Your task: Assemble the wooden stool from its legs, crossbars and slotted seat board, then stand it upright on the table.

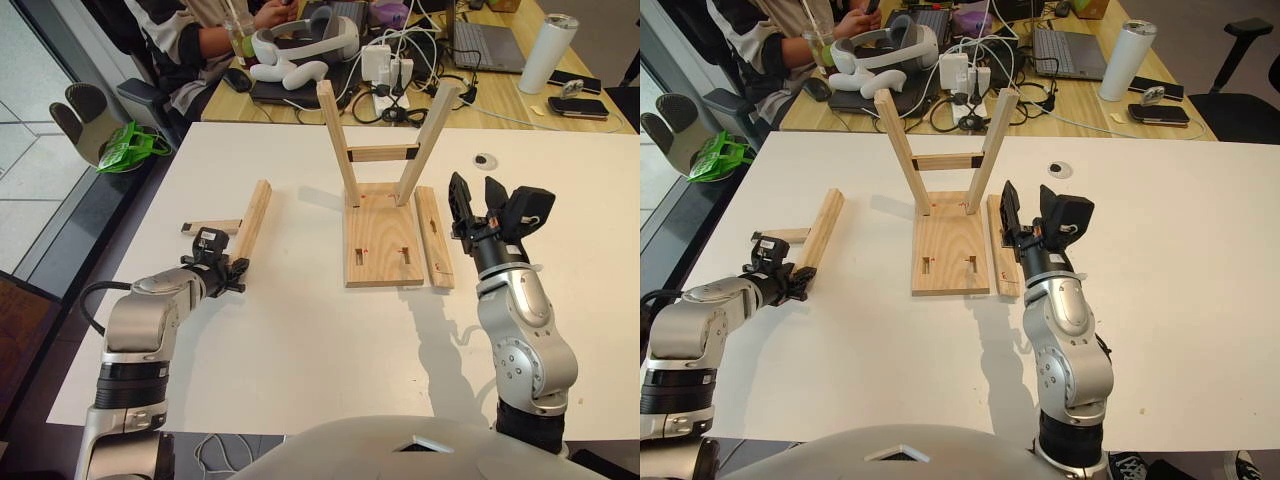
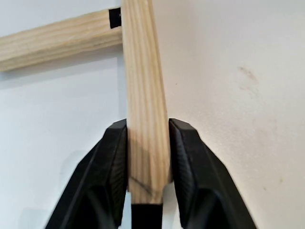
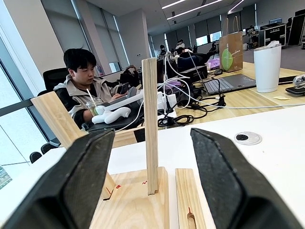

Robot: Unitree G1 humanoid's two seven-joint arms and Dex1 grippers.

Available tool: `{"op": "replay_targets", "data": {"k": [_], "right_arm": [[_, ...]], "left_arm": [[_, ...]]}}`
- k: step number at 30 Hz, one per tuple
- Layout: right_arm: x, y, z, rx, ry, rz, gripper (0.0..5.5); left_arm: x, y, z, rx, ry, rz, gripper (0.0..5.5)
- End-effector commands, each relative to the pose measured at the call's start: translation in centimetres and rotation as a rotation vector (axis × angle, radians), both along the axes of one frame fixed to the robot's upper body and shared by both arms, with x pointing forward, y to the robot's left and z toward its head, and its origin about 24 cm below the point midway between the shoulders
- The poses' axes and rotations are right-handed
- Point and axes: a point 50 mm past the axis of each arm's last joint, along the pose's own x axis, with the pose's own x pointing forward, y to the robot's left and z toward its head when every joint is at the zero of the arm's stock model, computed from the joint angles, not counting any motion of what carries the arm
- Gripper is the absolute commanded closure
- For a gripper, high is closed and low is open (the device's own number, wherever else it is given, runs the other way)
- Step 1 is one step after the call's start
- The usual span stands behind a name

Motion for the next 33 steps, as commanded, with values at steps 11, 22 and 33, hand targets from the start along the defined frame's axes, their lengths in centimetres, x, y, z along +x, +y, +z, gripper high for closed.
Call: {"op": "replay_targets", "data": {"k": [11,22,33], "right_arm": [[1.4,-0.5,0.9,0.08,-0.002,0.003,2.55],[0.9,2.2,8.2,0.876,-0.155,0.683,1.12],[2.1,1.7,9.9,1.102,-0.12,0.742,1.12]], "left_arm": [[3.6,2.5,8.7,0.633,-0.6,0.075,4.46],[2.7,-4.7,16.4,1.455,-1.407,-0.323,4.46],[0.9,-10.9,15.2,1.336,-1.706,-0.474,4.46]]}}
